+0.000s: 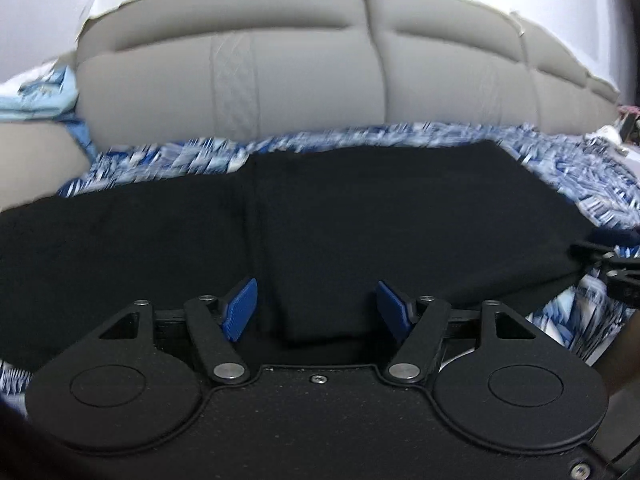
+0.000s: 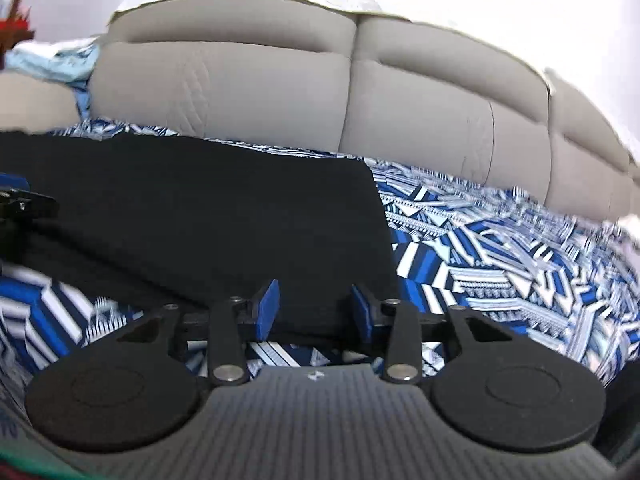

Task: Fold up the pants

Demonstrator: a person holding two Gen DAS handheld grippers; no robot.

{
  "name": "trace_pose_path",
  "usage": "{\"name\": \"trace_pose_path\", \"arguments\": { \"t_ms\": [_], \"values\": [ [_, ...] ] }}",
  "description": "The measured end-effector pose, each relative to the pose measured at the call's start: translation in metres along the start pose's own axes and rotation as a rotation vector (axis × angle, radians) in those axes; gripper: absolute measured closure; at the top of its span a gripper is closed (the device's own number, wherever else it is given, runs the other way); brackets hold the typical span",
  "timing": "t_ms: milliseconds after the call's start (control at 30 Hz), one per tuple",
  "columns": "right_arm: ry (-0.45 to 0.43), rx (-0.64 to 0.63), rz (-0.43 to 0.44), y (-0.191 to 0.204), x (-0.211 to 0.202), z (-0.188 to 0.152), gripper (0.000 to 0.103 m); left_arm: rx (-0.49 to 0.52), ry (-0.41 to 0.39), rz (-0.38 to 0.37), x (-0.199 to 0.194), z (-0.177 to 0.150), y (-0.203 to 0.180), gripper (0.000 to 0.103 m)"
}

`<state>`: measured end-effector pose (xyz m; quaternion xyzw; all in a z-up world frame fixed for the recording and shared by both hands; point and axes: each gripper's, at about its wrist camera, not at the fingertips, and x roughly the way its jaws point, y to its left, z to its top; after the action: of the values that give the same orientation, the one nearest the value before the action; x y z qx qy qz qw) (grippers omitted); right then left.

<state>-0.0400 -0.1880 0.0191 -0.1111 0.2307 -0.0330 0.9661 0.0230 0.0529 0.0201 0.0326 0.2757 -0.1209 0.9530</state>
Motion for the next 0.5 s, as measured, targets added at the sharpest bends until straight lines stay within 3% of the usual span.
{"name": "trace_pose_path", "arguments": {
  "t_ms": [233, 500],
  "values": [
    [-0.036, -0.007, -0.043, -0.006, -0.008, -0.002, 0.039, -0.013, -0.005, -0.004, -0.005, -0.006, 0.009, 0.036],
    [-0.130, 0.076, 0.102, 0.018, -0.001, 0.024, 0.026, -0.003, -0.007, -0.003, 0.000, -0.003, 0.010, 0.032]
  ]
}}
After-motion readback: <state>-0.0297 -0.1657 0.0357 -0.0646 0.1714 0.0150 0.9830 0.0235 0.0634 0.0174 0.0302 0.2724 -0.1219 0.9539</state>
